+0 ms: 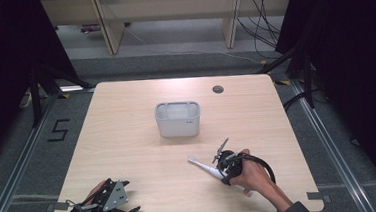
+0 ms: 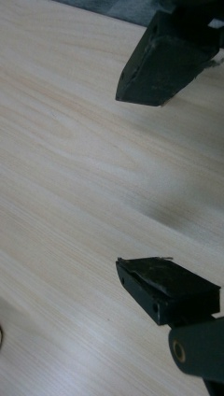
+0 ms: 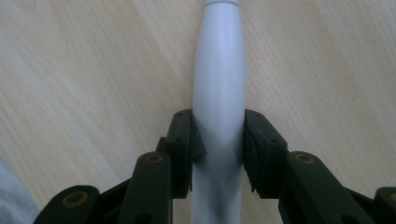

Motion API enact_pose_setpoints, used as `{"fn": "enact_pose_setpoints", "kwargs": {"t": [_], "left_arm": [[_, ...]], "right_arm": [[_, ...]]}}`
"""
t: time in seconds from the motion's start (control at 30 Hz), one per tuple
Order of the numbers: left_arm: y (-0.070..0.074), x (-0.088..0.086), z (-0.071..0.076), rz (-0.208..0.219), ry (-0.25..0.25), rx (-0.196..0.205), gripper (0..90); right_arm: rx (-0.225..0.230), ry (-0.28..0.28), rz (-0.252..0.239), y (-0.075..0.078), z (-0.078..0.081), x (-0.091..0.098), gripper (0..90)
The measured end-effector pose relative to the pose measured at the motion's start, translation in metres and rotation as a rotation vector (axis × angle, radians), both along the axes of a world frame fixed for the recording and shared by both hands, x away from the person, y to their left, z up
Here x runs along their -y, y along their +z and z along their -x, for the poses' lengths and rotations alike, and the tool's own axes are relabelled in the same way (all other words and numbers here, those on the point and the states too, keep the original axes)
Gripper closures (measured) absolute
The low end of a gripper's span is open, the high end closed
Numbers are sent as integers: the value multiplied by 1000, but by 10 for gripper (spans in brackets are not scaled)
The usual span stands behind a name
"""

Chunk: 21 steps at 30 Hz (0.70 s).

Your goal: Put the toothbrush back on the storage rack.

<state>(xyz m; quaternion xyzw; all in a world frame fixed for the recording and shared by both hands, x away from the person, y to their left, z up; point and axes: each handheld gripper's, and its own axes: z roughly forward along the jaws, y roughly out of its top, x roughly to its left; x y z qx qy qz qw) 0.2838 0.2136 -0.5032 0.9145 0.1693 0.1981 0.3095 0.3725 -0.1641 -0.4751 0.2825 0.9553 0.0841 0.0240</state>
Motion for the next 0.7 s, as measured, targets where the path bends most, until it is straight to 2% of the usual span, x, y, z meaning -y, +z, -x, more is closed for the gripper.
{"fn": "enact_pose_setpoints", "kwargs": {"t": [0.1,0.13,0.17,0.2,0.23,0.43,0.47,0.53,0.57,0.7], "left_arm": [[0,0,0,7,-3,-6,154],[-1,0,0,9,-2,-5,154],[-1,0,0,9,-2,-5,154],[0,0,1,7,-5,-6,154],[0,0,1,7,-5,-6,154],[-1,1,1,11,-3,-7,154],[-1,0,0,9,-2,-6,154],[-1,1,1,11,-3,-8,154],[-1,0,1,10,-5,-7,154],[-1,0,0,10,-3,-8,154]], "right_arm": [[0,21,16,0,-1,-2,659],[-16,32,33,0,-3,-4,659],[-16,32,33,0,-3,-4,659],[-30,6,58,0,-3,-6,659],[-32,31,57,-1,-6,-6,660],[-45,16,87,0,-7,-10,663],[-39,40,103,-1,-10,-10,663],[-58,25,101,0,-9,-12,663],[-52,40,116,-1,-11,-12,663],[-58,55,115,-1,-13,-12,661]]}}
